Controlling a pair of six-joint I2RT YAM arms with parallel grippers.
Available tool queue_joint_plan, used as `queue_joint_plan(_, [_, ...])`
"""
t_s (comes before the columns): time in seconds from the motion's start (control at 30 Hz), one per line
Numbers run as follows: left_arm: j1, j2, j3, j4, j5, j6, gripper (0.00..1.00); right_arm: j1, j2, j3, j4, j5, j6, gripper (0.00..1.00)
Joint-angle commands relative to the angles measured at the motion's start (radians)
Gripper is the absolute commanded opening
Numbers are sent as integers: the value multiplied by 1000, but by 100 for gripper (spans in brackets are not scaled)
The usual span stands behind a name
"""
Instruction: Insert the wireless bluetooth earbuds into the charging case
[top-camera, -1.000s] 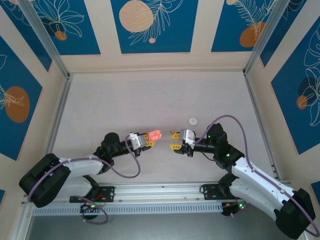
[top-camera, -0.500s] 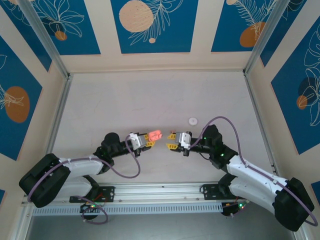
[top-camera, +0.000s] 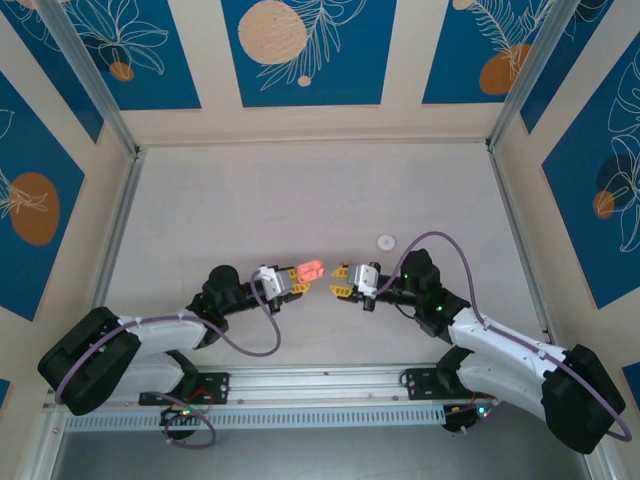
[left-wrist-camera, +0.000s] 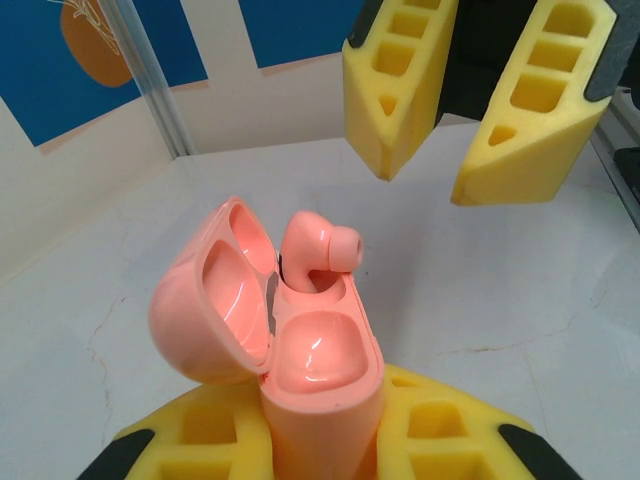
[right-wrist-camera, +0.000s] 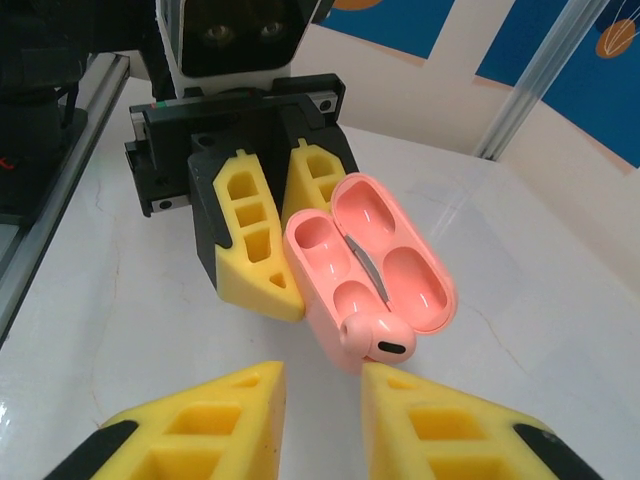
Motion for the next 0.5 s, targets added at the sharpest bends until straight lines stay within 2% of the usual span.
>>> queue_joint_plan(0.0, [-12, -16, 27, 18, 2, 15, 11, 8, 16, -11, 59, 9, -12, 25])
queue_joint_plan(0.47, [-12, -18, 33, 6, 2, 17, 11, 12, 125, -2, 168, 2, 8, 19])
